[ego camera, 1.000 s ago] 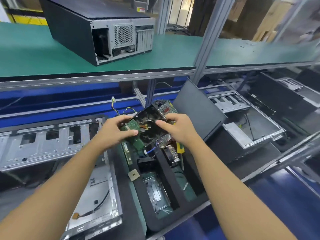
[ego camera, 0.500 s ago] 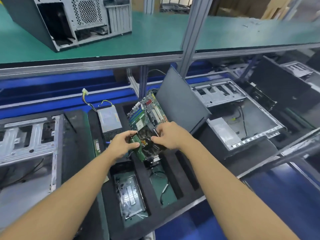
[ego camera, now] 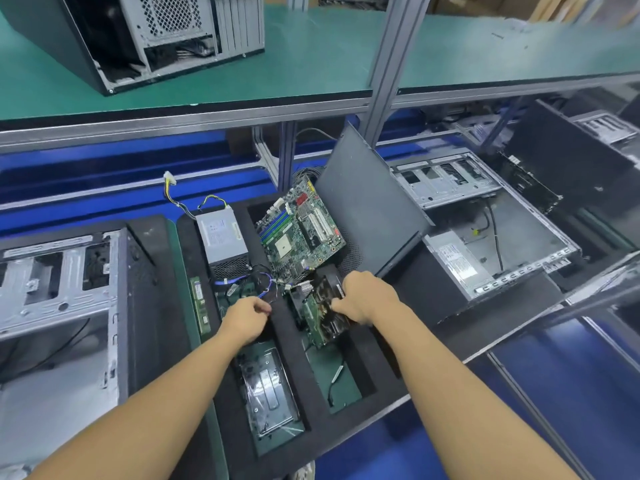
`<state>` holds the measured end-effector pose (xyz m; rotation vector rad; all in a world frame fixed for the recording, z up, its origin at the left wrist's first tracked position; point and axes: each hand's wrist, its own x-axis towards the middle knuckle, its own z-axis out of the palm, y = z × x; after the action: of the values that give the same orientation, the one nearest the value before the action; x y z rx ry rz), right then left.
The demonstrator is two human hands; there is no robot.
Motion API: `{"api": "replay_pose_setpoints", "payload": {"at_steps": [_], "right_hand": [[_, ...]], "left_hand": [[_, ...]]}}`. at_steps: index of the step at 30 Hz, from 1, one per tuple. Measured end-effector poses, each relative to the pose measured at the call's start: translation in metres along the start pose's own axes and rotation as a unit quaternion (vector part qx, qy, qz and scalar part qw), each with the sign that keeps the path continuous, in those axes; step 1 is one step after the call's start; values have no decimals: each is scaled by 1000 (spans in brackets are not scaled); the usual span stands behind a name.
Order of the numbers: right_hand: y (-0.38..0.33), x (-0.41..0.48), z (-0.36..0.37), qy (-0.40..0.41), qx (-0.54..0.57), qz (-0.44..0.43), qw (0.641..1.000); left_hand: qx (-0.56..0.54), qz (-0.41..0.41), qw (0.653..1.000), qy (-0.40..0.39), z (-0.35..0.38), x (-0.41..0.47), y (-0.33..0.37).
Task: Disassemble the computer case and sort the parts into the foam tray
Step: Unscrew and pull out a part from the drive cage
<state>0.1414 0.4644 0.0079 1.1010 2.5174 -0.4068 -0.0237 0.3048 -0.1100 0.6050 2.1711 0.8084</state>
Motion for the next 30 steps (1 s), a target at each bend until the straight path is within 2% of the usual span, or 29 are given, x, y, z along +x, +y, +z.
{"api": "replay_pose_setpoints", "payload": {"at_steps": [6,11,16,24,30], "right_hand": [[3,-10,10,-61,-13,32,998],[5,-9,39,-106,-20,51,993],[10,-1,63,-134,18,74,988],[19,15,76,-80,48,98,991],[22,24,88,-79,55,128,987]], "left_hand": [[117,-11,991,-71,10,-4,-11],[165,-1,982,-95,15,-6,-14],[184,3,974,-135,19,-6,-16],[187,0,973,-137,17,0,-17],[174,-15,976,-127,18,3,-21]]}}
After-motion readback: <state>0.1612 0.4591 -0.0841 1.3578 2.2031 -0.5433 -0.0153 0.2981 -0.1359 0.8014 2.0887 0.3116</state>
